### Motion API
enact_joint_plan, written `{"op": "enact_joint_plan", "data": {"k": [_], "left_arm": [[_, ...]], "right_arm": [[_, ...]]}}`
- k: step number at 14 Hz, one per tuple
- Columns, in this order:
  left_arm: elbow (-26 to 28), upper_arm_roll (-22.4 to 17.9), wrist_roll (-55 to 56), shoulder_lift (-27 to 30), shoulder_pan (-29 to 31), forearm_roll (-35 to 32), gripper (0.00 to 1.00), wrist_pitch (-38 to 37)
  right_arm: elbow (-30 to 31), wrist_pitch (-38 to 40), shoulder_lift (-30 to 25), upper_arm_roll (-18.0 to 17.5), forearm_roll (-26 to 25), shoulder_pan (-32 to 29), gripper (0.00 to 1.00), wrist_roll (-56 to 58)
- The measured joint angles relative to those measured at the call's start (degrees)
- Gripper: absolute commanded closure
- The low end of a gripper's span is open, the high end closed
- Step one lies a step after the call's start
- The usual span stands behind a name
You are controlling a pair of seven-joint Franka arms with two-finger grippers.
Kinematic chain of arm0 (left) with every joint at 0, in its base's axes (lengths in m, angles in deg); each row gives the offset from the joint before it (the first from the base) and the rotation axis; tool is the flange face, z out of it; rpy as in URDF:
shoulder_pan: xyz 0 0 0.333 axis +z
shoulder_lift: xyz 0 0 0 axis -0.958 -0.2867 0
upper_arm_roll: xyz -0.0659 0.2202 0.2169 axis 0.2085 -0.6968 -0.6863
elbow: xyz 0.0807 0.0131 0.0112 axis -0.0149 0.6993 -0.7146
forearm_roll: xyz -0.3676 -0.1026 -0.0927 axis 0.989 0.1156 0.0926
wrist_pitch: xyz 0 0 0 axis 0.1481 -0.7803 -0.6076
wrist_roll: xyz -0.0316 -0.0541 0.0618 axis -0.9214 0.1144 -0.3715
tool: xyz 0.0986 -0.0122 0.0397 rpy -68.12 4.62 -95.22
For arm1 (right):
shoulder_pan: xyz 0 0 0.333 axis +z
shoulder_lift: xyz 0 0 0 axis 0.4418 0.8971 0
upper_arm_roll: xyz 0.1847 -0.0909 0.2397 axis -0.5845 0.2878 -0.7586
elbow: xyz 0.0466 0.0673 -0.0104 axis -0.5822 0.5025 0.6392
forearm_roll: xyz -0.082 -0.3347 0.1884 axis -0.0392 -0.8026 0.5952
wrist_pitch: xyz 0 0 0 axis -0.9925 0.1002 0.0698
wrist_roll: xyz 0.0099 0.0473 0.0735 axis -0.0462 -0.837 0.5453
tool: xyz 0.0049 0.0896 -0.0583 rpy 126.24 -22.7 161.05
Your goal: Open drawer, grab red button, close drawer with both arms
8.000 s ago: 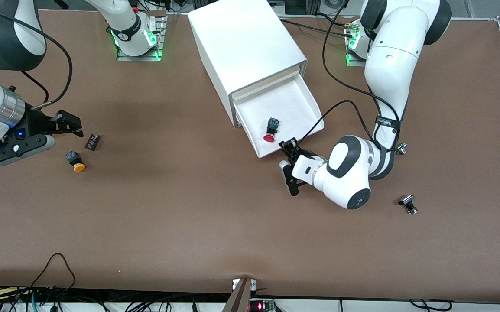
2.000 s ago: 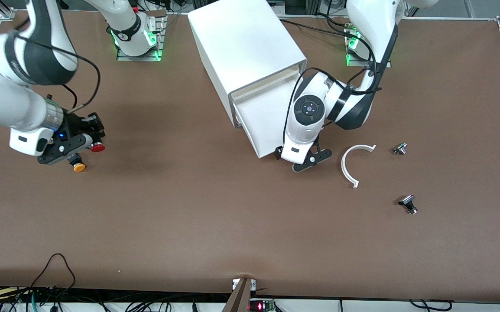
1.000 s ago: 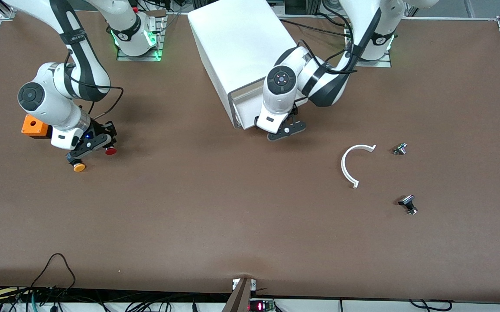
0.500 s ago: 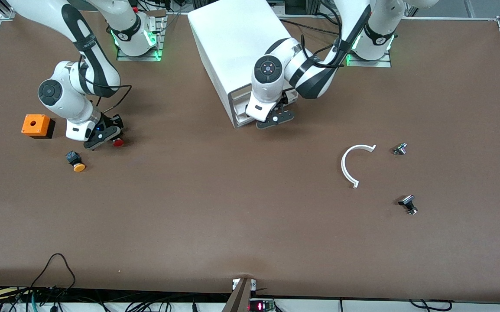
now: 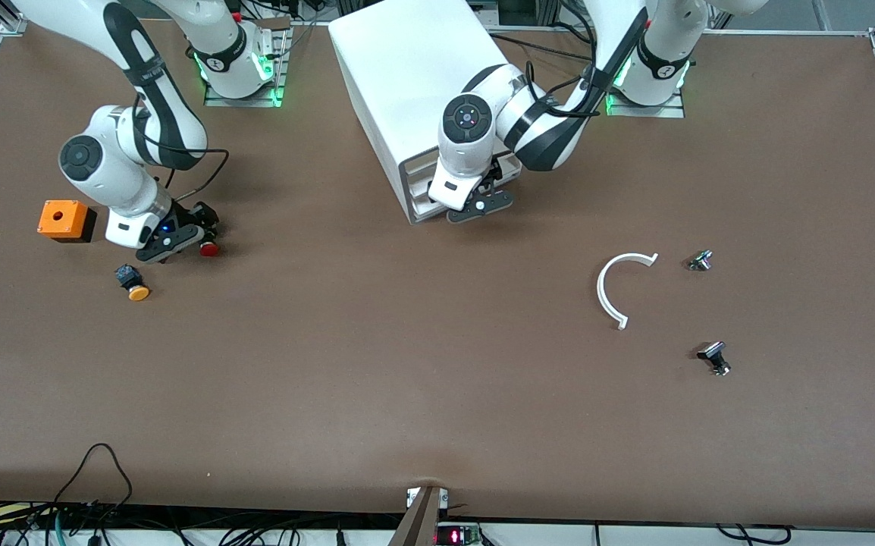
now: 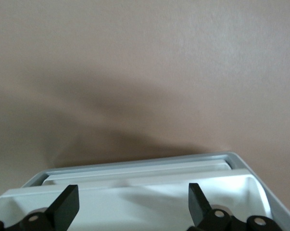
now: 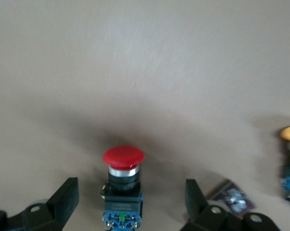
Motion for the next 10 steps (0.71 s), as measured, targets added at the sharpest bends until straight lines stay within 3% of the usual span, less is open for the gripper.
{"op": "enact_joint_plan", "data": {"k": [3, 7, 10], "left_arm": [[-0.4, -0.87, 0.0, 0.45, 2.8, -0.45, 0.0, 0.34], [-2.36, -1.12, -0.3, 1.73, 10.6, -2.77, 0.0, 0.67], [-2.68, -1.16, -1.36, 5.17, 16.13, -4.82, 0.0, 0.27]], "right_arm": [[-5.81, 11.47, -5.16, -0.22, 0.0, 0.0, 0.01, -1.71], [-21.8, 34.08, -8.11, -0.29, -0.01, 0.0, 0.01, -3.68], [-32.78, 45.31, -8.24, -0.31, -0.02, 0.0, 0.01, -4.28]]}}
